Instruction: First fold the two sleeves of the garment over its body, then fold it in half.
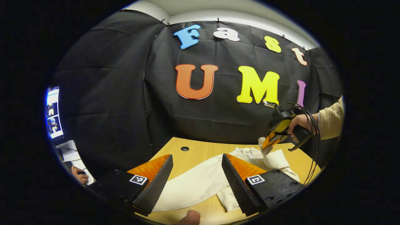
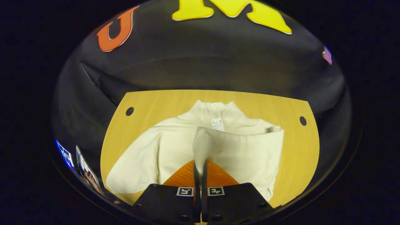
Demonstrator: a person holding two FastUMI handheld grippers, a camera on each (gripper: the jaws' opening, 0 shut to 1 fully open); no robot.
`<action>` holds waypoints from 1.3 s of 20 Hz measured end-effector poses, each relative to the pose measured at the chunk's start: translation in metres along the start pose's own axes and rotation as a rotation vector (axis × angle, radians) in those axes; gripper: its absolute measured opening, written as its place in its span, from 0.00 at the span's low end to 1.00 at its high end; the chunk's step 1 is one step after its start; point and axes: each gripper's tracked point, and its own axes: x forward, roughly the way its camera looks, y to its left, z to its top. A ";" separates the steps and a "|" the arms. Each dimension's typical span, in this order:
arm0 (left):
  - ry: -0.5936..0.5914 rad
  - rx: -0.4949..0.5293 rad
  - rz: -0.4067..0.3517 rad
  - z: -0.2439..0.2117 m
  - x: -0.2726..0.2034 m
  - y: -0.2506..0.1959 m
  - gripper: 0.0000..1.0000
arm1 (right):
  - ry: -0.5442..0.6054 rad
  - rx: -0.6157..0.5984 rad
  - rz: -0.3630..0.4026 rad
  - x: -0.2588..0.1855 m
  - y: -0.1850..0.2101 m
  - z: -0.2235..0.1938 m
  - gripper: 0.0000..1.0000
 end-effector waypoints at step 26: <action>0.182 0.044 0.137 -0.102 -0.040 0.079 1.00 | -0.039 -0.227 0.020 0.001 0.055 -0.059 0.93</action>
